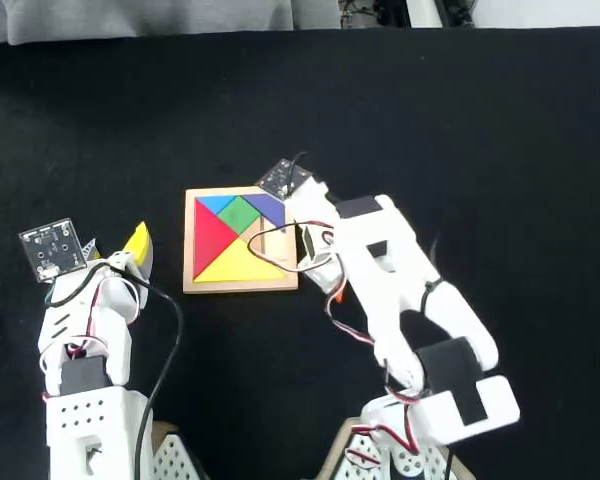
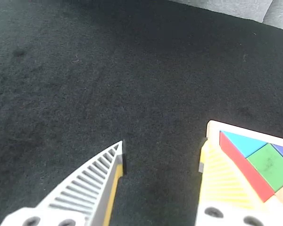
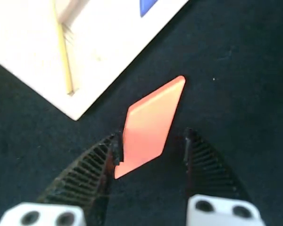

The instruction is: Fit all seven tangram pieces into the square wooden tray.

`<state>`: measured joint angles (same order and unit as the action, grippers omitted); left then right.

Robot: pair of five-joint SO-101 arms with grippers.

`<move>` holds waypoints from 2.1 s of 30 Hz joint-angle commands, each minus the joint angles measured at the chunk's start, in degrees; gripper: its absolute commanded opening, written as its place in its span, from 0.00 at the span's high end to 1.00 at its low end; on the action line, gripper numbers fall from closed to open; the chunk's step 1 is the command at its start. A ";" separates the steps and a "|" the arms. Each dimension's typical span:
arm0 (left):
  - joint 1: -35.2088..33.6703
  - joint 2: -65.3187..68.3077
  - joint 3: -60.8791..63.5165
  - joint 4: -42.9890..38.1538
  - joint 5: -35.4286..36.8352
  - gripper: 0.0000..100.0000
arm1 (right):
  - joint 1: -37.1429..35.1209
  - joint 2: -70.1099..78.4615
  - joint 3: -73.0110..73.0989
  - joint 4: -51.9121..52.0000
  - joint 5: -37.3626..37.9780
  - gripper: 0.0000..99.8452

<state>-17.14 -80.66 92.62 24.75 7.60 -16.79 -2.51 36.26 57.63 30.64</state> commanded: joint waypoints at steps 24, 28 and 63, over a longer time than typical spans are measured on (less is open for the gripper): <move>0.57 -0.70 -0.22 -1.05 -0.44 0.74 | -2.90 -8.13 0.75 1.49 -3.34 0.79; 0.57 -0.70 -0.22 -1.05 -0.44 0.74 | -4.48 -9.10 4.26 -0.70 -3.34 0.79; 0.48 -0.70 -0.22 -1.05 -0.44 0.74 | 9.32 0.57 -2.51 -3.34 -0.97 0.93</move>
<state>-17.14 -80.66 92.62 24.75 7.60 -14.95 2.59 36.53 54.64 29.41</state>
